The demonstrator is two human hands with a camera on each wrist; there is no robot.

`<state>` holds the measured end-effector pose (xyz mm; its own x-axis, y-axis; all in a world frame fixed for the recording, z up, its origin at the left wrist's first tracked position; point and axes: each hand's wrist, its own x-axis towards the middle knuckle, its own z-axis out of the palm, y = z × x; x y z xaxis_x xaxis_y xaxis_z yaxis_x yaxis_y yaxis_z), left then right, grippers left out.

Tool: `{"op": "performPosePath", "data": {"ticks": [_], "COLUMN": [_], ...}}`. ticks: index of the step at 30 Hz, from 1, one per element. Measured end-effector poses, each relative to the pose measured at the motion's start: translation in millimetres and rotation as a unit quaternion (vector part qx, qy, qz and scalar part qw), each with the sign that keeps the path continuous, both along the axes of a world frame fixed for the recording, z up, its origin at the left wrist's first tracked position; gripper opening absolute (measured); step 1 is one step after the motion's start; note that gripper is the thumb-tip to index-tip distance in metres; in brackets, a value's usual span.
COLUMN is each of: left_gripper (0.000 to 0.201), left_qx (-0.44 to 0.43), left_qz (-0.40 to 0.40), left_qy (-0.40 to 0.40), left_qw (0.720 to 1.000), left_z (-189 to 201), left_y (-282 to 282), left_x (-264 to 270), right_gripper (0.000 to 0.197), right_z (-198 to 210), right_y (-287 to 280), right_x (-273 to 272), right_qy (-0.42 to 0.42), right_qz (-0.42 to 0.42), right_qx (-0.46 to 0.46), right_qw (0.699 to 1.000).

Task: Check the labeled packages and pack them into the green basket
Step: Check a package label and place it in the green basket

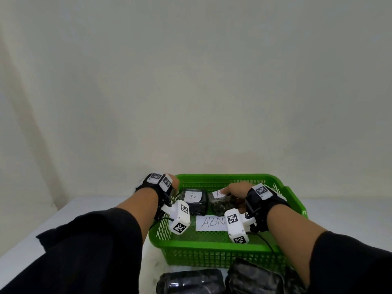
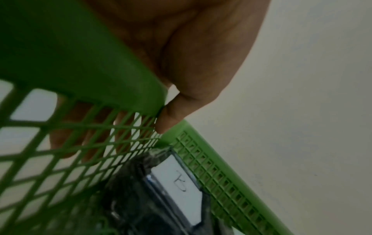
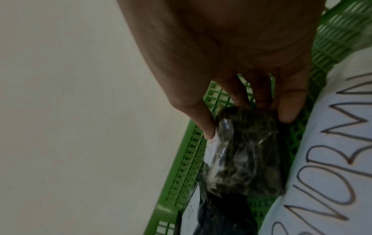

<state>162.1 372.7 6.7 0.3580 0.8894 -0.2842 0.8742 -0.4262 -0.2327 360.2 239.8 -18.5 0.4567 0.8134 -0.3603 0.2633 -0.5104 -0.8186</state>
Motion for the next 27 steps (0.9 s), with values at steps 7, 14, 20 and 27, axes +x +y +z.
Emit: {"op": "performPosePath", "data": {"ticks": [7,14,20,27], "left_gripper": [0.042,0.025,0.024,0.044], "left_qx": [0.002,0.006,-0.016,-0.046], "left_qz": [-0.009,-0.006,0.013,0.095], "left_qy": [0.004,0.022,0.000,-0.272], "left_qw": [1.000,1.000,1.000,0.956], "left_z": [-7,-10,-11,30], "left_y": [-1,5,9,-46], "left_x": [-2,0,0,8], "right_gripper": [0.028,0.059,0.069,0.049], "right_z": [-5,-10,-12,11], "right_y": [5,9,9,-5], "right_x": [-5,-4,-1,0], "right_qy": [-0.040,-0.121,-0.115,-0.143], "right_qz": [-0.011,-0.022,-0.014,0.008], "right_qx": [-0.009,-0.001,0.009,0.014], "right_qw": [0.999,0.992,0.993,0.990]}}
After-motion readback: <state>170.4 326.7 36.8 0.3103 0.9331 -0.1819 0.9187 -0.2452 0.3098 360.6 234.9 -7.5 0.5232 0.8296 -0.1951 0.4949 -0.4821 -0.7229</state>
